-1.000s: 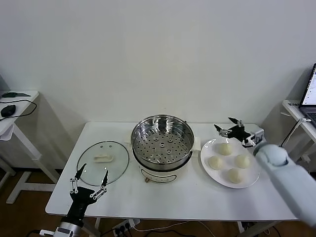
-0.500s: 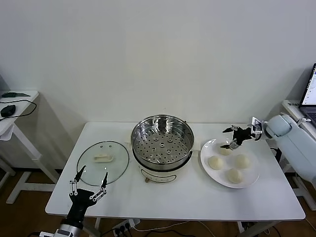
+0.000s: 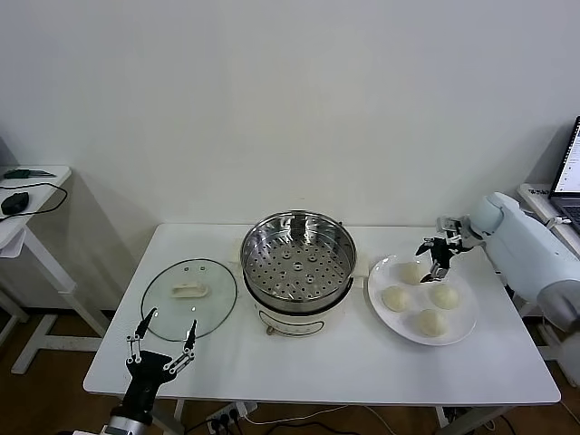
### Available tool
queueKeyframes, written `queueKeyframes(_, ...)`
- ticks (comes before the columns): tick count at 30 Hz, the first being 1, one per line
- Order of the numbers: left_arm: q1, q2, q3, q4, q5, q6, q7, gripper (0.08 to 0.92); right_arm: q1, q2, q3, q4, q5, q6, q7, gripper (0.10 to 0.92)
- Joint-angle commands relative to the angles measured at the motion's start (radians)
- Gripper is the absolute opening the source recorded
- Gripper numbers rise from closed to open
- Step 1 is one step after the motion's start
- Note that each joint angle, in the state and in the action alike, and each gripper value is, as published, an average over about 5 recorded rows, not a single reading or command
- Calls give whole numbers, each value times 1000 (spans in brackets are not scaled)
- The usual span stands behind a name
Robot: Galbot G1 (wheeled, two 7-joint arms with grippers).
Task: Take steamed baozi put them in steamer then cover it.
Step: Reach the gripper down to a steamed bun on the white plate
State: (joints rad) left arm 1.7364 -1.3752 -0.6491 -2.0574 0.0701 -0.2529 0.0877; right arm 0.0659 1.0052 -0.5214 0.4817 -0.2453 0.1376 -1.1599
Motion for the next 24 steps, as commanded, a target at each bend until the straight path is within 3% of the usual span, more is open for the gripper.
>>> queueKeyframes(1,2,-2,2,3,0,-1,-1,823,28,79,-21,-110,-92,12,17,823)
queueKeyframes(10,3,-4,4,6,0,-4,-3,823,15,113,-15,-140,-117,14,59,820)
queueKeyframes(20,2,-6,5,8,0,-8,-8,823,14,118,-18,-140,-120,14,69,651)
queueKeyframes(24,2,-7,5,8,0,-9,-9,823,16,112,-22,-117,-115,20,61,630)
